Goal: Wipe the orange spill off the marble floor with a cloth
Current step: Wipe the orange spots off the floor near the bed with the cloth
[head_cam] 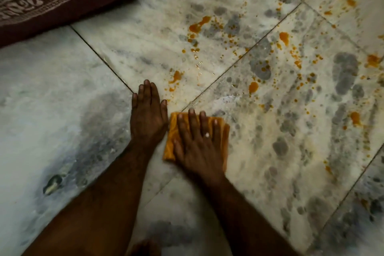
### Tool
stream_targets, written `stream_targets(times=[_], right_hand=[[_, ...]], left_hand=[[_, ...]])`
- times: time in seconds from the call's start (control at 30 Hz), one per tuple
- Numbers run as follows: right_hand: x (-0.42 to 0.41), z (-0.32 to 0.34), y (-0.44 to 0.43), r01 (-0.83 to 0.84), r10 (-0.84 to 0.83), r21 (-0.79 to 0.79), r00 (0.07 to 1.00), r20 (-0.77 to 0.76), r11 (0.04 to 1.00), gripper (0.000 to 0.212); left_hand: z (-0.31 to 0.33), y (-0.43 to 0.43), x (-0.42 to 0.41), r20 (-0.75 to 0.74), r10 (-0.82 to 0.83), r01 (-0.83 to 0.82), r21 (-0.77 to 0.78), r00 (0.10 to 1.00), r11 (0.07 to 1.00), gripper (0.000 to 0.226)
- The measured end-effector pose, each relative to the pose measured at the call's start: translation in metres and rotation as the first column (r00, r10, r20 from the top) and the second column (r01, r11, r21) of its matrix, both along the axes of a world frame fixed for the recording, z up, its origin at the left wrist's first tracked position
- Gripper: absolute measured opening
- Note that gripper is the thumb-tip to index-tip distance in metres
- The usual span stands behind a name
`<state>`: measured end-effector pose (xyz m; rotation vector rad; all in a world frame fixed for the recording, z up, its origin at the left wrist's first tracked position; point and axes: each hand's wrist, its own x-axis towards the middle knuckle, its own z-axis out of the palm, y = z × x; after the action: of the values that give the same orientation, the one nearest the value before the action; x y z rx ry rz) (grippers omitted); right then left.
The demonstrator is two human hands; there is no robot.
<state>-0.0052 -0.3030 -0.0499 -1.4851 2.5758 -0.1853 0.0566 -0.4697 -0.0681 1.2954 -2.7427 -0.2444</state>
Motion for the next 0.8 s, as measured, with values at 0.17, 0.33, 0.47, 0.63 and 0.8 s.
stream_targets(times=[0.17, 0.33, 0.47, 0.63, 0.8], right_hand=[[-0.102, 0.003, -0.037, 0.104, -0.103, 0.114, 0.995, -0.015, 0.988, 0.068], [-0.113, 0.006, 0.019, 0.353, -0.352, 0.163, 0.935, -0.034, 0.921, 0.071], [-0.049, 0.006, 0.045, 0.403, -0.4, 0.128, 0.915, -0.052, 0.906, 0.072], [-0.01, 0.002, -0.003, 0.046, -0.044, 0.039, 0.998, -0.04, 0.998, 0.07], [-0.052, -0.004, -0.082, -0.086, 0.085, -0.004, 0.996, -0.039, 0.996, 0.067]], left_hand=[[-0.002, -0.02, 0.0, 0.043, 0.023, -0.023, -0.001, 0.999, 1.0, 0.064], [0.001, -0.021, -0.003, 0.061, 0.016, -0.017, 0.007, 0.998, 1.0, 0.064], [0.003, -0.022, -0.003, 0.053, 0.018, -0.019, 0.026, 0.998, 0.999, 0.064], [0.003, -0.043, -0.009, 0.018, -0.038, 0.037, 0.087, 0.999, 0.996, 0.066], [0.001, -0.078, -0.021, 0.015, -0.11, 0.108, 0.087, 0.994, 0.99, 0.066]])
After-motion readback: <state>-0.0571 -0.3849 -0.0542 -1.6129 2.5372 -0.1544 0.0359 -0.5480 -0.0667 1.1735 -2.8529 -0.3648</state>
